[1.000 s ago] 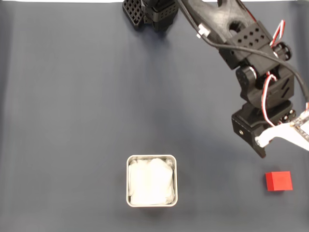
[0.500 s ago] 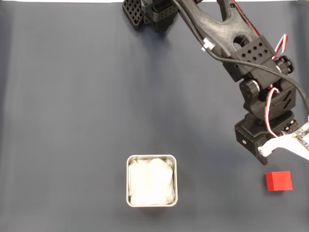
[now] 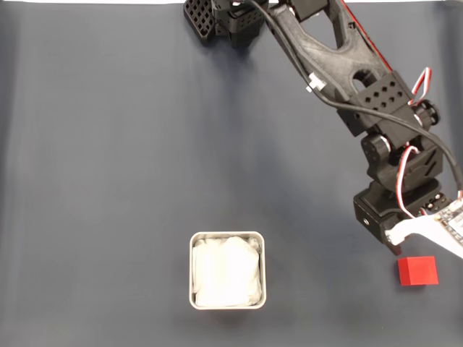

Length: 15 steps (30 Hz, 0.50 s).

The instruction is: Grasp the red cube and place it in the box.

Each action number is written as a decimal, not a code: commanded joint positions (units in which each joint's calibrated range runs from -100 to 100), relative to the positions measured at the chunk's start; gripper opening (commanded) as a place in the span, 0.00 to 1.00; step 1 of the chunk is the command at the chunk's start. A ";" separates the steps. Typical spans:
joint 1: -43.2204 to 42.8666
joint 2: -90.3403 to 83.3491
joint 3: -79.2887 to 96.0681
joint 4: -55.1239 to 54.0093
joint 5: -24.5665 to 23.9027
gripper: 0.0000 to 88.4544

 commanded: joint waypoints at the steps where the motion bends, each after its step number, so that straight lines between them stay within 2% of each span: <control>1: -0.43 0.59 -4.61 -1.20 -0.24 0.42; 15: -0.22 6.91 -11.72 -1.04 0.00 0.43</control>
